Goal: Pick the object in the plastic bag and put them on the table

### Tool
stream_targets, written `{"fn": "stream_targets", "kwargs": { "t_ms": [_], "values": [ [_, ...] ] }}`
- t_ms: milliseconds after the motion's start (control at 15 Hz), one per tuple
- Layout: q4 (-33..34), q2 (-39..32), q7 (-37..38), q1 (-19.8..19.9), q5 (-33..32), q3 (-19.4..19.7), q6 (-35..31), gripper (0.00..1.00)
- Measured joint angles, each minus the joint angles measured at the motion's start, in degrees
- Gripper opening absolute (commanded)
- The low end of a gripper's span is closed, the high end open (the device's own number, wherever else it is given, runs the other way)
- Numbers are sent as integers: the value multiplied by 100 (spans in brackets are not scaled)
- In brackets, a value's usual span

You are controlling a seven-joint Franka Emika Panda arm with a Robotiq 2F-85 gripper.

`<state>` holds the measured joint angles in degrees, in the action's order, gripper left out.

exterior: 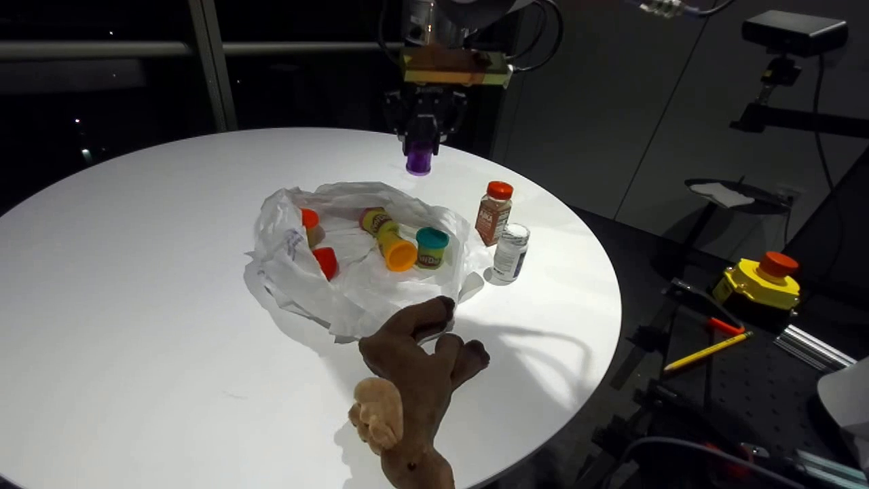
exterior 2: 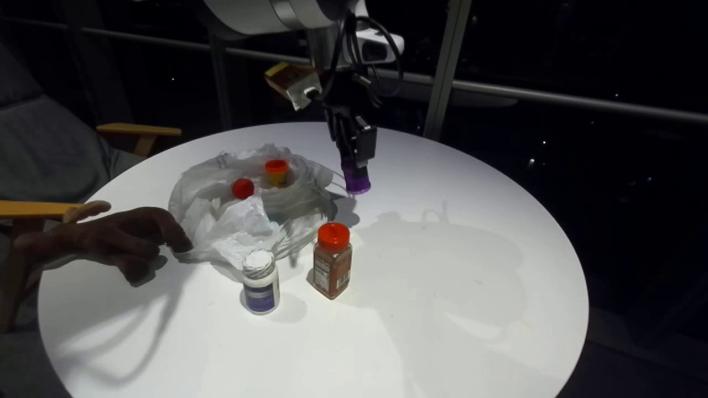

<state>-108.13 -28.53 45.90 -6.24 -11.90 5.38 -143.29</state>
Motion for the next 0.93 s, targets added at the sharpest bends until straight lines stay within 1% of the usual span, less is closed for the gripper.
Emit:
{"fn": "stream_targets", "kwargs": {
  "t_ms": [200,533,600,667,733,800,933],
  "values": [
    [203,-463,-244,186,261,41,-18,20],
    [382,-882,-934,489,1120,-1,-32,20],
    [401,-929,-1059,535,1274,-10,-32,70],
    [418,-967,-1175,579,1421,-15,-32,71],
    [423,-991,-1278,614,1565,-17,-32,77],
    [424,-1003,-1370,646,1679,-18,-32,86],
    [424,-989,-1539,681,1849,-18,-94,100]
  ]
}}
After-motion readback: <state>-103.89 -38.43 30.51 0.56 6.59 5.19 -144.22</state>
